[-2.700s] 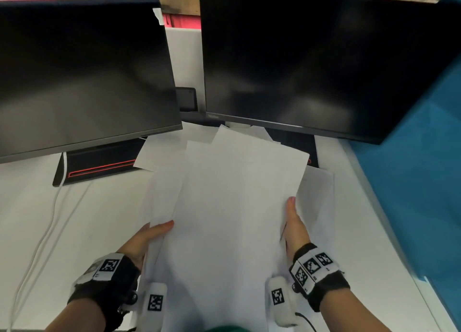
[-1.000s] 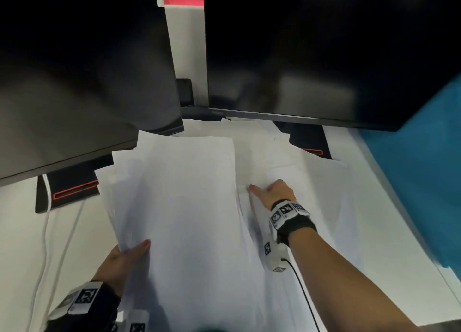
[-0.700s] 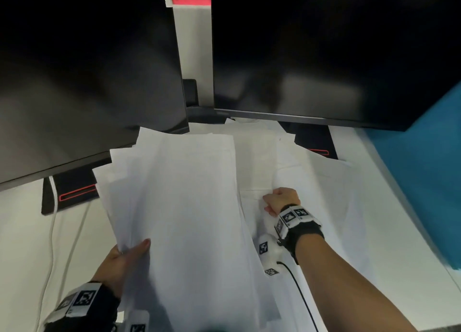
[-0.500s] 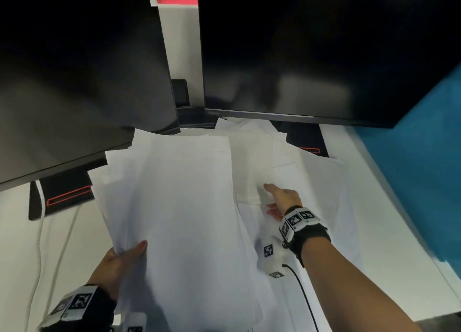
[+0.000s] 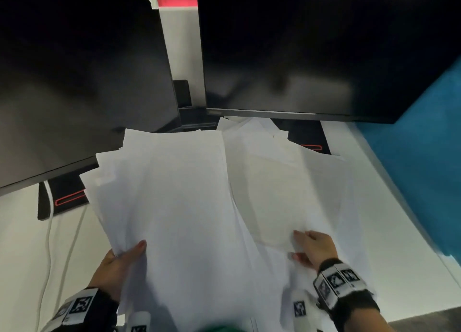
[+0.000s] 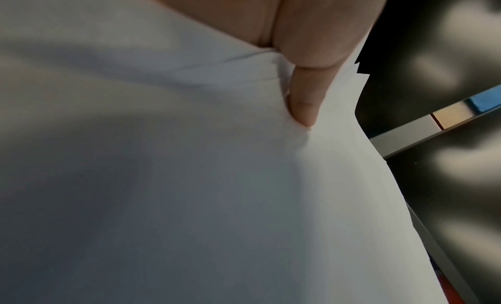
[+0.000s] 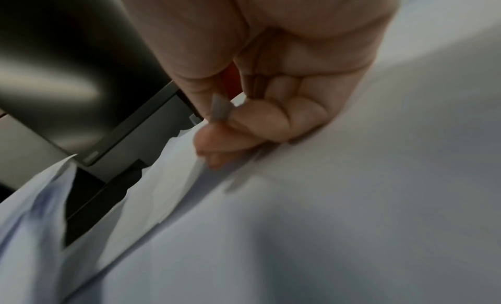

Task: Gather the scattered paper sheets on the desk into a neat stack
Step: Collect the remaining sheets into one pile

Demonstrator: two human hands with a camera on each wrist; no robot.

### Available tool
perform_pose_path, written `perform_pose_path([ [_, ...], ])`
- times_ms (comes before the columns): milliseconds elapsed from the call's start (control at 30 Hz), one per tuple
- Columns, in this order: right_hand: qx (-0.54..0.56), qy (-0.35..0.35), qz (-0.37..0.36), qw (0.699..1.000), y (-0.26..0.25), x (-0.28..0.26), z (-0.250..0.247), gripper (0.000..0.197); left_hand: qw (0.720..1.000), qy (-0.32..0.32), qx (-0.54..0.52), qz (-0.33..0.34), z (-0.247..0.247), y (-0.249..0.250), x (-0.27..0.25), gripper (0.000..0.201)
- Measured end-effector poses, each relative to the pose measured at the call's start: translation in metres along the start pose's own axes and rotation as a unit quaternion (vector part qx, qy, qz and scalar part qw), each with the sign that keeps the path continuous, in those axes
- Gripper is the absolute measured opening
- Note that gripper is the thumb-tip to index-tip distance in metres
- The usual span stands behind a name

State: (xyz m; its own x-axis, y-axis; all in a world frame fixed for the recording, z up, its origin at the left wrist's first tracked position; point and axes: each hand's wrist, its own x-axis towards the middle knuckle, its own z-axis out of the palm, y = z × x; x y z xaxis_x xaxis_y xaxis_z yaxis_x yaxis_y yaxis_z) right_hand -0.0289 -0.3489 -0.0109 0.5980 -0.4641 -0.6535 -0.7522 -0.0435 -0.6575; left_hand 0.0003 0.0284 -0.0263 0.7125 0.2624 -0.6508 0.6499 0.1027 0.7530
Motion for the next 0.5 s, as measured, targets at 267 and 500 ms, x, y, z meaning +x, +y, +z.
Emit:
perform_pose_path([
  [267, -0.347, 0.060, -0.126, 0.928, -0.027, -0.012, -0.045, 0.031, 0.998, -0.061, 0.022, 0.021, 0.028, 0.009, -0.005, 0.028],
  [500, -0.405, 0.057, -0.200, 0.890, -0.088, 0.064, -0.007, 0.071, 0.999, -0.019, 0.042, 0.007, 0.028, 0.000, -0.012, 0.018],
])
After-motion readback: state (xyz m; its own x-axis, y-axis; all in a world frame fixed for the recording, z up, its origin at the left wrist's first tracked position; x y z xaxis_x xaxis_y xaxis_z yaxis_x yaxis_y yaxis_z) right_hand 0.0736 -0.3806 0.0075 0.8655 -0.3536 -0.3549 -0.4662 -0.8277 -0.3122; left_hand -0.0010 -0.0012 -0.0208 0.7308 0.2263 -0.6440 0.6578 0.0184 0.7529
